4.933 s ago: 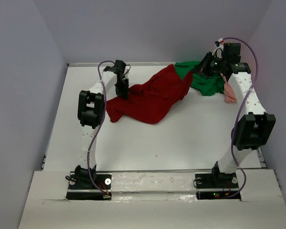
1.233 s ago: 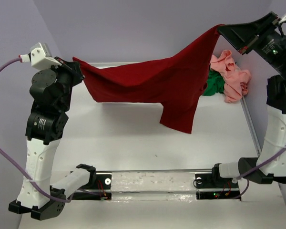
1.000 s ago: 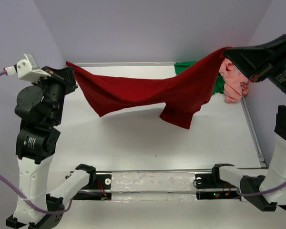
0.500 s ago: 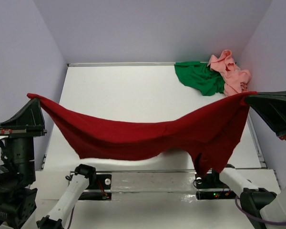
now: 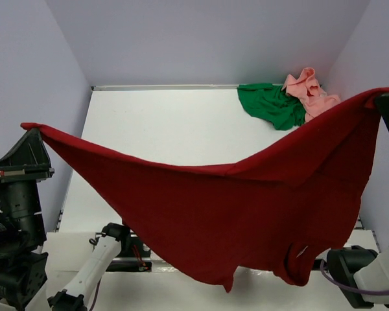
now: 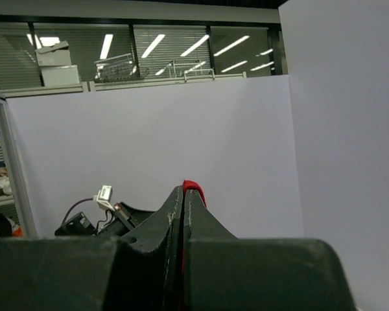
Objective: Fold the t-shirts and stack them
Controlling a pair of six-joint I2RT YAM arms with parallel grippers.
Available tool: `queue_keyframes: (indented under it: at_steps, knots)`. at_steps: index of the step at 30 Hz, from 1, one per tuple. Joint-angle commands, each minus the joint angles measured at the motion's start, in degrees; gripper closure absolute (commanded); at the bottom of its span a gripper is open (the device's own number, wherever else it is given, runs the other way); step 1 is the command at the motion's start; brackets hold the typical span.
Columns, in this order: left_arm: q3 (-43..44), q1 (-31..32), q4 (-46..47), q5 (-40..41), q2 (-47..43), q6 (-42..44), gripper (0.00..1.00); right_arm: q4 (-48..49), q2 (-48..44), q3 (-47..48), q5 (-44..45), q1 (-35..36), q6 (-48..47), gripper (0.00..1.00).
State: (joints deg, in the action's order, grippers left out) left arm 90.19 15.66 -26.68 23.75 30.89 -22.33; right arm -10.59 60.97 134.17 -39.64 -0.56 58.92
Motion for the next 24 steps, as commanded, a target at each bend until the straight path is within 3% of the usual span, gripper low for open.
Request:
queue_keyframes:
  at_steps: [1,5,9,12,16,24]
  knots:
    - [3.1,-0.1,6.1,3.8,5.2,1.1,1.00,5.8,4.0,3.4,5.2,0.6,-0.1,1.00]
    - [0.3,-0.1,5.3,2.0,6.0,0.5,1.00,5.9,1.3,-6.5,5.0,0.6,-1.8,1.00]
    - [-4.7,-0.2,1.6,-0.9,6.3,-2.5,1.00,8.3,-5.7,-26.9,1.9,0.6,-0.8,1.00]
    - [-8.5,-0.2,-0.7,-4.9,5.7,-4.8,1.00,8.4,-14.5,-48.1,-0.1,0.6,0.8,1.00]
    - [-13.6,-0.1,-3.0,-8.4,4.8,-7.0,1.00,6.8,-20.5,-62.2,-1.1,0.6,-0.5,1.00]
    - [-26.6,-0.1,1.8,-11.4,7.2,-8.0,1.00,9.4,-16.3,-73.9,-1.8,0.6,-6.9,1.00]
